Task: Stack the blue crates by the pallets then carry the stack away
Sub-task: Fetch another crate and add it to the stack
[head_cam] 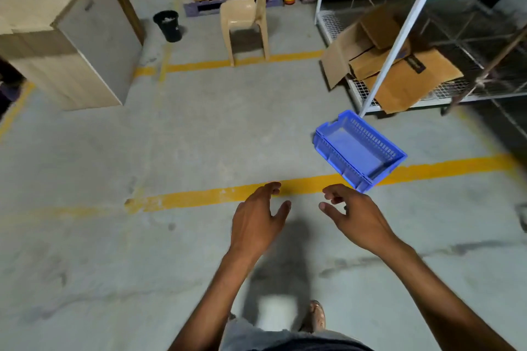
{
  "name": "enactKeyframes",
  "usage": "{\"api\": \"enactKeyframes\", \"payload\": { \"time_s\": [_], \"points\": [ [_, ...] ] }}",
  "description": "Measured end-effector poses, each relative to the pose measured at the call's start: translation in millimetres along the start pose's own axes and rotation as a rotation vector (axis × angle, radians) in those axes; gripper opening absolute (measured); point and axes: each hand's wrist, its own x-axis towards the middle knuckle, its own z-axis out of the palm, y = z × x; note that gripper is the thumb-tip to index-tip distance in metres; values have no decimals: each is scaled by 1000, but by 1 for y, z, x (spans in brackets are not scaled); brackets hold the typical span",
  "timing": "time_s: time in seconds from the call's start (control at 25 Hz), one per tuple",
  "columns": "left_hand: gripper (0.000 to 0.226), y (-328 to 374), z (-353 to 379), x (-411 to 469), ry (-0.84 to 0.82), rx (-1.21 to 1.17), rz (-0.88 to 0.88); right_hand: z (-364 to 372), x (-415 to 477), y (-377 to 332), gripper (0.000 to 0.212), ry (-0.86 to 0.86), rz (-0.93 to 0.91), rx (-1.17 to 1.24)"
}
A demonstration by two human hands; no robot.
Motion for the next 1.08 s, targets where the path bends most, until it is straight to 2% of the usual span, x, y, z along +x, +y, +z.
{"api": "enactKeyframes", "payload": {
  "time_s": [0.24,0.4,0.6,0.8,1.08],
  "points": [
    [41,81,78,89,-103,25,124,-70,63,93,23,39,145,77],
    [39,107,139,170,-201,-32,134,-102,121,152,7,115,256,147],
    [36,149,225,255,-378,-76,138,-138,186,248,7,225,489,226],
    [30,177,325,327,-498,-85,32,-132,255,365,16,232,762,285],
    [23,160,514,411,-538,-199,-249,-68,358,539,26,51,864,222]
  ]
}}
